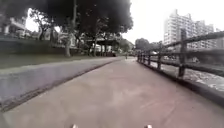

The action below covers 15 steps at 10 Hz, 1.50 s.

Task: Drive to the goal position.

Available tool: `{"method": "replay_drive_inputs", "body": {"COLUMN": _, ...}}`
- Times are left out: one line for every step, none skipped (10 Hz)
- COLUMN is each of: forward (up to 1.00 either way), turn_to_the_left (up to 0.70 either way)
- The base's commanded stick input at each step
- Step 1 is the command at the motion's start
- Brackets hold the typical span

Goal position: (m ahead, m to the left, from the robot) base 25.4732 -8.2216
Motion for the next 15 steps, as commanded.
{"method": "replay_drive_inputs", "body": {"forward": 1.0, "turn_to_the_left": 0.0}}
{"method": "replay_drive_inputs", "body": {"forward": 1.0, "turn_to_the_left": 0.0}}
{"method": "replay_drive_inputs", "body": {"forward": 1.0, "turn_to_the_left": 0.0}}
{"method": "replay_drive_inputs", "body": {"forward": 1.0, "turn_to_the_left": 0.0}}
{"method": "replay_drive_inputs", "body": {"forward": 1.0, "turn_to_the_left": 0.0}}
{"method": "replay_drive_inputs", "body": {"forward": 1.0, "turn_to_the_left": 0.0}}
{"method": "replay_drive_inputs", "body": {"forward": 1.0, "turn_to_the_left": 0.0}}
{"method": "replay_drive_inputs", "body": {"forward": 1.0, "turn_to_the_left": 0.0}}
{"method": "replay_drive_inputs", "body": {"forward": 1.0, "turn_to_the_left": -0.29}}
{"method": "replay_drive_inputs", "body": {"forward": 1.0, "turn_to_the_left": -0.4}}
{"method": "replay_drive_inputs", "body": {"forward": 1.0, "turn_to_the_left": -0.4}}
{"method": "replay_drive_inputs", "body": {"forward": 1.0, "turn_to_the_left": -0.4}}
{"method": "replay_drive_inputs", "body": {"forward": 1.0, "turn_to_the_left": -0.4}}
{"method": "replay_drive_inputs", "body": {"forward": 1.0, "turn_to_the_left": -0.4}}
{"method": "replay_drive_inputs", "body": {"forward": 1.0, "turn_to_the_left": -0.26}}
